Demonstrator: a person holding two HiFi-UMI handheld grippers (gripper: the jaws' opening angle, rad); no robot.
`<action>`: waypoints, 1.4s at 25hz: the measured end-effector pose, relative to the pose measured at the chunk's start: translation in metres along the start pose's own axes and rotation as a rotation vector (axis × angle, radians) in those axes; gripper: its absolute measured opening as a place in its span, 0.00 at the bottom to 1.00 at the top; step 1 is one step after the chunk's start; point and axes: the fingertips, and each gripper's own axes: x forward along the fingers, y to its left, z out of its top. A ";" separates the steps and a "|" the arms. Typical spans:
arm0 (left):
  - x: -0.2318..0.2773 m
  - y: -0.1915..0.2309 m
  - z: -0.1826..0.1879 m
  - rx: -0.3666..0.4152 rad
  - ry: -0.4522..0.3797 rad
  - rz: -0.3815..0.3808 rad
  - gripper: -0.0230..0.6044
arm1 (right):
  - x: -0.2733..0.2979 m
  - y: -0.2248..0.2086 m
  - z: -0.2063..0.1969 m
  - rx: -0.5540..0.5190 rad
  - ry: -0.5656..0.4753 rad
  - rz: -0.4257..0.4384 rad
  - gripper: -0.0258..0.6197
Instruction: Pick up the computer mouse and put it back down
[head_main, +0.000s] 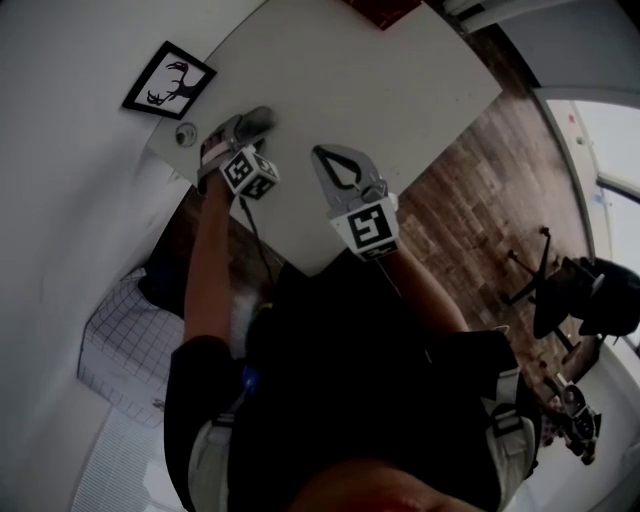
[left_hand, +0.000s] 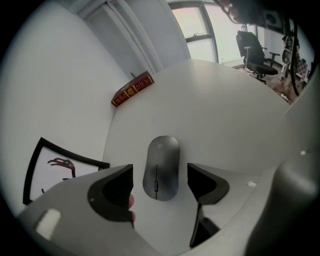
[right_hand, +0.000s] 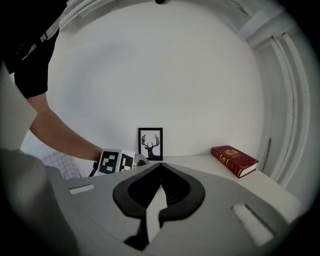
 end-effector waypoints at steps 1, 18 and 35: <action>0.002 0.002 0.000 0.005 0.004 -0.006 0.58 | 0.000 -0.001 0.000 0.000 0.003 0.000 0.06; 0.025 0.000 -0.002 -0.010 0.080 -0.311 0.57 | 0.013 -0.018 -0.006 0.020 0.032 -0.011 0.06; 0.024 -0.006 -0.007 -0.142 0.083 -0.424 0.48 | 0.014 -0.015 -0.006 0.026 0.036 0.007 0.06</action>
